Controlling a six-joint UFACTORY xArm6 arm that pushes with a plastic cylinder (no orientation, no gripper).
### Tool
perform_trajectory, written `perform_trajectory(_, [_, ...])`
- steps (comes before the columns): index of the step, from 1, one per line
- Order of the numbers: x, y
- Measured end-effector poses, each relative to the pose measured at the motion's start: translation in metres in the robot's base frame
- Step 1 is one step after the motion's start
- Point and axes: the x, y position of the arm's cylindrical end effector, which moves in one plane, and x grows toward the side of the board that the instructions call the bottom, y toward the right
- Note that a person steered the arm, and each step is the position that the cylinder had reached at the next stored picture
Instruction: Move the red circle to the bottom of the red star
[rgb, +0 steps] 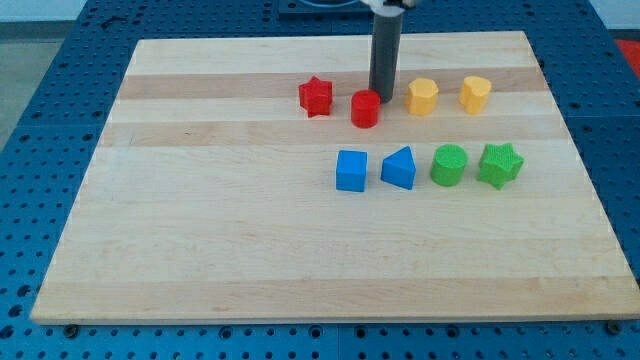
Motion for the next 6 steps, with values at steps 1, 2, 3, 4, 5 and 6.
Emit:
perform_trajectory(1, [0.003, -0.003])
perform_trajectory(2, [0.007, 0.021])
perform_trajectory(3, [0.026, 0.035])
perform_trajectory(4, [0.043, 0.012])
perform_trajectory(5, [0.043, -0.046])
perform_trajectory(6, [0.032, -0.068])
